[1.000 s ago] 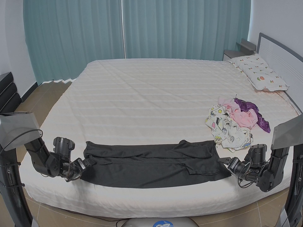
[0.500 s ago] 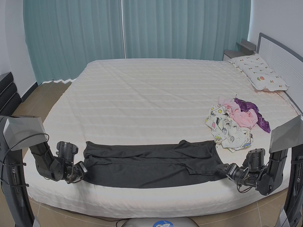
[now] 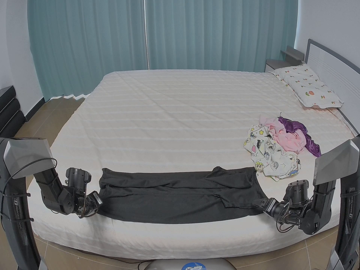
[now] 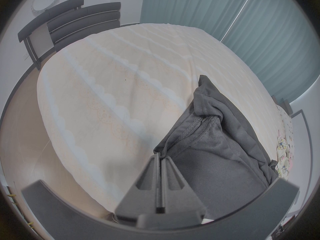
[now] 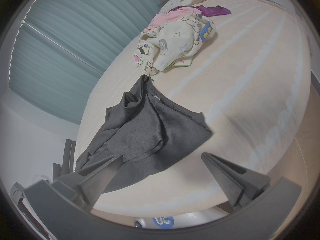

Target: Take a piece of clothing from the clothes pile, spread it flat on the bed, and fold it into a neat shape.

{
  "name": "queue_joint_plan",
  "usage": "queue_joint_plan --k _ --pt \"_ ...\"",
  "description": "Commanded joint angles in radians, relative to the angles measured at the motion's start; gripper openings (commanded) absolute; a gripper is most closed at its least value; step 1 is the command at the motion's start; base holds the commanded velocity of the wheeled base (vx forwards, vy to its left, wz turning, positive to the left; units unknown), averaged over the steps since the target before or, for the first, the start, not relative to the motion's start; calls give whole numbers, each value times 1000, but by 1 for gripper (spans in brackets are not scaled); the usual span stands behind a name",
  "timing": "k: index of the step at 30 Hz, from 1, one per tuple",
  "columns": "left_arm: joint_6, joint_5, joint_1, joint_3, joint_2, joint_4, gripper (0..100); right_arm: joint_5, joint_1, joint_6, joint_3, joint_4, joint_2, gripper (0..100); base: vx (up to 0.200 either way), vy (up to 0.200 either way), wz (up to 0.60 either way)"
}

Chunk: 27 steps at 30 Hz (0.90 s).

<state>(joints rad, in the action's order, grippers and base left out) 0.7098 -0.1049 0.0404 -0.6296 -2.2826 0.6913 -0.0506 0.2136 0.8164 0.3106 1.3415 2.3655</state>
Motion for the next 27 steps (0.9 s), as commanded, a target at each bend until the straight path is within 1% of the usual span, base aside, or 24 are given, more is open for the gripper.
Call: queue_joint_plan --k 1,5,7,8,10,11,13,19,27 --pt "0 1 -1 -2 -5 1 0 18 21 -3 53 -7 37 100 0 0 0" --pt "0 1 -1 -2 -5 1 0 23 29 -8 81 -22 46 100 0 0 0" --pt "0 2 -1 -2 -5 1 0 41 32 -28 100 -42 55 100 0 0 0" --pt "0 2 -1 -4 -5 1 0 54 33 -37 111 -47 64 0 0 0 0" --pt "2 2 -1 -4 -5 1 0 66 35 -45 123 -47 75 0 0 0 0" --pt "2 2 -1 -4 -6 1 0 94 44 -48 137 -45 89 0 0 0 0" --pt "0 4 -1 -4 -6 1 0 115 49 -48 136 -39 92 0 0 0 0" --pt "-1 21 -1 2 0 -3 0 123 50 -37 120 -33 83 0 0 0 0" --pt "-10 17 -10 8 23 -10 0 117 67 -33 21 -27 -5 0 0 0 0"
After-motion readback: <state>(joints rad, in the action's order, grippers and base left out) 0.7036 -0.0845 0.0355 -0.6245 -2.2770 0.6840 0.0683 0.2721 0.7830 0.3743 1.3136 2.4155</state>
